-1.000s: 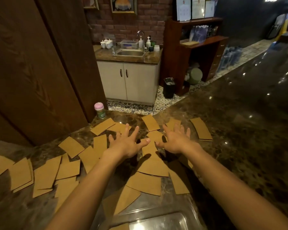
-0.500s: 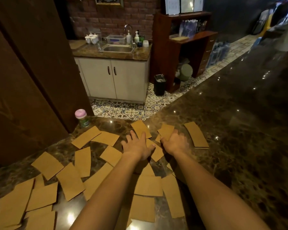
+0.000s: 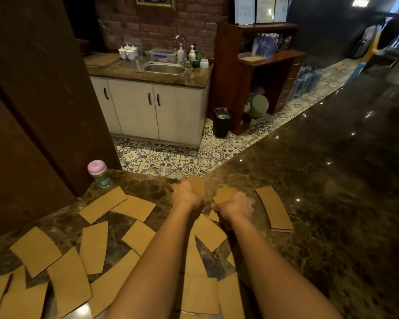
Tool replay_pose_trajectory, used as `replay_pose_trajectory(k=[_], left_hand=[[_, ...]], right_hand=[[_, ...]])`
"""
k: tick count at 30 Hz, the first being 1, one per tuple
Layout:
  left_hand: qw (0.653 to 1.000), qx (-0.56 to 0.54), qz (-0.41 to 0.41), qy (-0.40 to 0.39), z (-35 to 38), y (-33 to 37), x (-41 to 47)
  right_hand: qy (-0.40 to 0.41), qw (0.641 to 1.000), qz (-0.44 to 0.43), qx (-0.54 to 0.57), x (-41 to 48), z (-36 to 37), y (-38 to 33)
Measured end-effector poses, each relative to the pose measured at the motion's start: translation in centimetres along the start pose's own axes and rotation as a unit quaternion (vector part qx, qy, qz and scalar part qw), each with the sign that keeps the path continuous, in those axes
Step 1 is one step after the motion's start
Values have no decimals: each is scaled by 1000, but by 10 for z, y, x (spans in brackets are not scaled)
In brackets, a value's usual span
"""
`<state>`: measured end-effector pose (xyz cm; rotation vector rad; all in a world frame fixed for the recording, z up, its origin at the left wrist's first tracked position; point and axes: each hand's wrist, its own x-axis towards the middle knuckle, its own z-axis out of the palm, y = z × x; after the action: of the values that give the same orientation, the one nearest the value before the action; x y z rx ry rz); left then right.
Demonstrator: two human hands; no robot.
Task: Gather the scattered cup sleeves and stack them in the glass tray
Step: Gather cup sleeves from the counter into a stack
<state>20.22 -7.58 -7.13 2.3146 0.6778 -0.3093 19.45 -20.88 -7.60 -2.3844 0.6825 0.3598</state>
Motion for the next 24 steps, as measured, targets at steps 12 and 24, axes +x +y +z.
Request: replay_pose_trajectory(k=[12,24], left_hand=[[994,87,21,56,-123,-97,1],[986,156,-55,35,-157,-181,9]], right_hand=[[-108,977,-151,103,-28,9,-44],[-163,923,-287,-196,-113,123,-119]])
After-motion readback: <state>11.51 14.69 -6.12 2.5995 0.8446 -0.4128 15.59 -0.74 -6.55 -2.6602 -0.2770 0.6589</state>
